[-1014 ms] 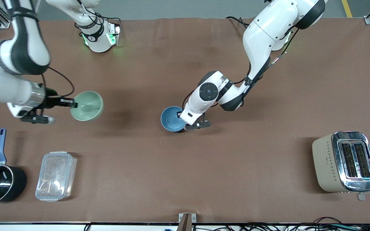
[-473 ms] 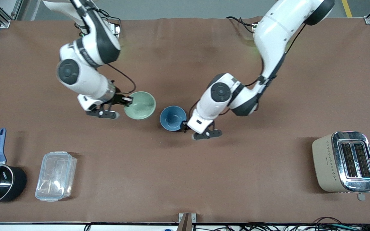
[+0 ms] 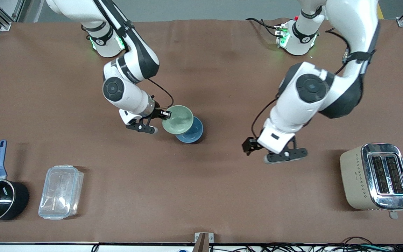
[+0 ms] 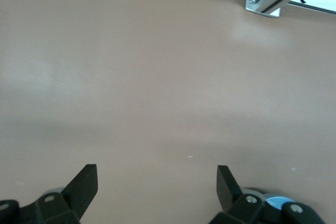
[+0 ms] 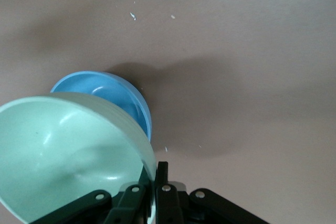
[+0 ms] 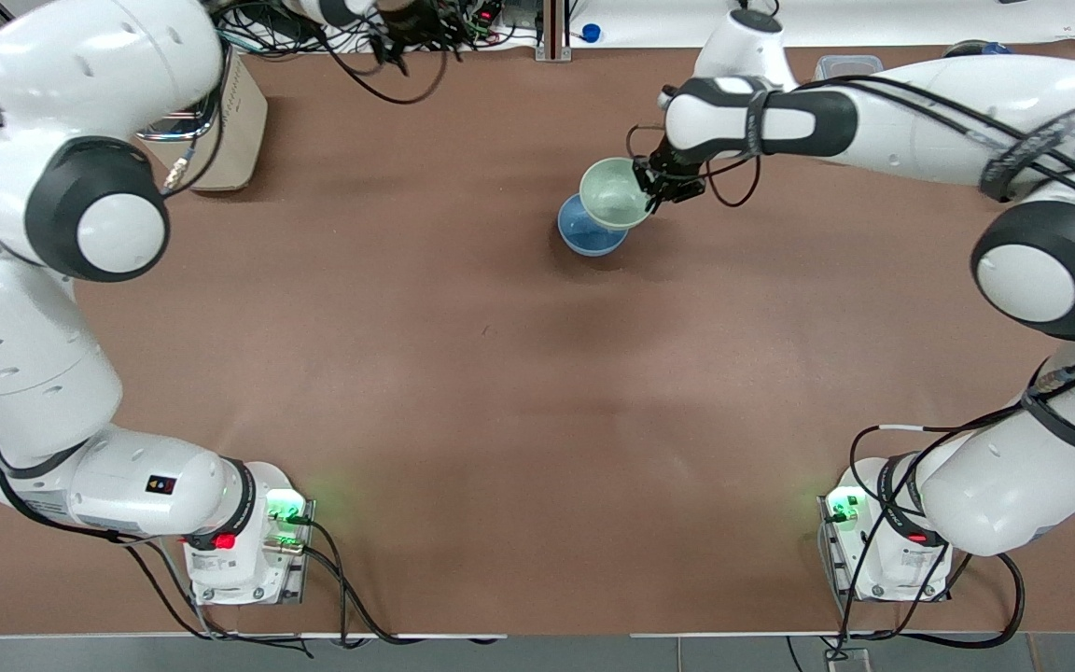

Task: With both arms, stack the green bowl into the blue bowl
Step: 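Lower the green bowl into the blue bowl while the left gripper withdraws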

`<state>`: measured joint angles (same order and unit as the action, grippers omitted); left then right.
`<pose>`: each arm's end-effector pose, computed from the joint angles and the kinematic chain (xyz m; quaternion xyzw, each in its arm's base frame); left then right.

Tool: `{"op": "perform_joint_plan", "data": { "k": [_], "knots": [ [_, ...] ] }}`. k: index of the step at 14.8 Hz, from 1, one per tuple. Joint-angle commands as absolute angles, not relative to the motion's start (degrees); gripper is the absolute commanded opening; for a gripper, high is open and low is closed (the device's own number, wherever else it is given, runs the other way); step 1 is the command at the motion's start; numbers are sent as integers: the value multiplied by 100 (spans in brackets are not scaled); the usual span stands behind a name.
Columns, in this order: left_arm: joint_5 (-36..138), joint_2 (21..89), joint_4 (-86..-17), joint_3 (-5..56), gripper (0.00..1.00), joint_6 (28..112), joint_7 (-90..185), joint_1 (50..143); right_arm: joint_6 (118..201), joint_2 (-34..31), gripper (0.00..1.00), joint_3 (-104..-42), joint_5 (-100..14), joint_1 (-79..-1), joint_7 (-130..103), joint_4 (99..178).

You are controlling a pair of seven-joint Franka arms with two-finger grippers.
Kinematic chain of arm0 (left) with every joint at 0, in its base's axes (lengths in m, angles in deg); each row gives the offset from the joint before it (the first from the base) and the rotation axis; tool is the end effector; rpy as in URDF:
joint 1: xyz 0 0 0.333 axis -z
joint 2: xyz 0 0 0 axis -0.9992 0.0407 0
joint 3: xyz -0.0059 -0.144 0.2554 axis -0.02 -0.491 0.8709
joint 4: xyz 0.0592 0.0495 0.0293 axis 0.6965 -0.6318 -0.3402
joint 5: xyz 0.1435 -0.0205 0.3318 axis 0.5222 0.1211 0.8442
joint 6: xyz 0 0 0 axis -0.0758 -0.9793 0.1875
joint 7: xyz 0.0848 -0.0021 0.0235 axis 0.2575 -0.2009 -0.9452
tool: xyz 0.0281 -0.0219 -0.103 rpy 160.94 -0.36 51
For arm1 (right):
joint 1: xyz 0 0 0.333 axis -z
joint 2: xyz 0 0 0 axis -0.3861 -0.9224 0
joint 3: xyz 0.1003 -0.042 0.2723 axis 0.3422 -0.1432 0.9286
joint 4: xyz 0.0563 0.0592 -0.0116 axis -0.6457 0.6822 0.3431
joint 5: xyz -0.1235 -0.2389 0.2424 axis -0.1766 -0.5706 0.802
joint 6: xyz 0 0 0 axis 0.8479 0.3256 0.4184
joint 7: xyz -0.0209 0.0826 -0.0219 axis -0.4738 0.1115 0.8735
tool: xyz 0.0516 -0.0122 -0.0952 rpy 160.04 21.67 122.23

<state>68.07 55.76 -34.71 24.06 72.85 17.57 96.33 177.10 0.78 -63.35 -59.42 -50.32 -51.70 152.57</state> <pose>0.6081 -0.2763 0.4424 0.9928 0.0638 0.0816 0.0605 0.4918 0.3123 0.2861 -0.9812 0.1324 0.0787 0.1161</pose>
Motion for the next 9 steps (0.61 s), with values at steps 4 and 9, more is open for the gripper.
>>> {"op": "perform_joint_plan", "data": {
  "k": [4,9],
  "knots": [
    [6874,4616,-3546,2351,100,5895,3265,8812,18012,-432,0,-6389,-5404,-5295,-5146,15056],
    [6619,3815,-3590,2351,100,5023,4524,8292,18012,-529,2,-6389,-5272,-5400,-5181,15056]
  ]
}}
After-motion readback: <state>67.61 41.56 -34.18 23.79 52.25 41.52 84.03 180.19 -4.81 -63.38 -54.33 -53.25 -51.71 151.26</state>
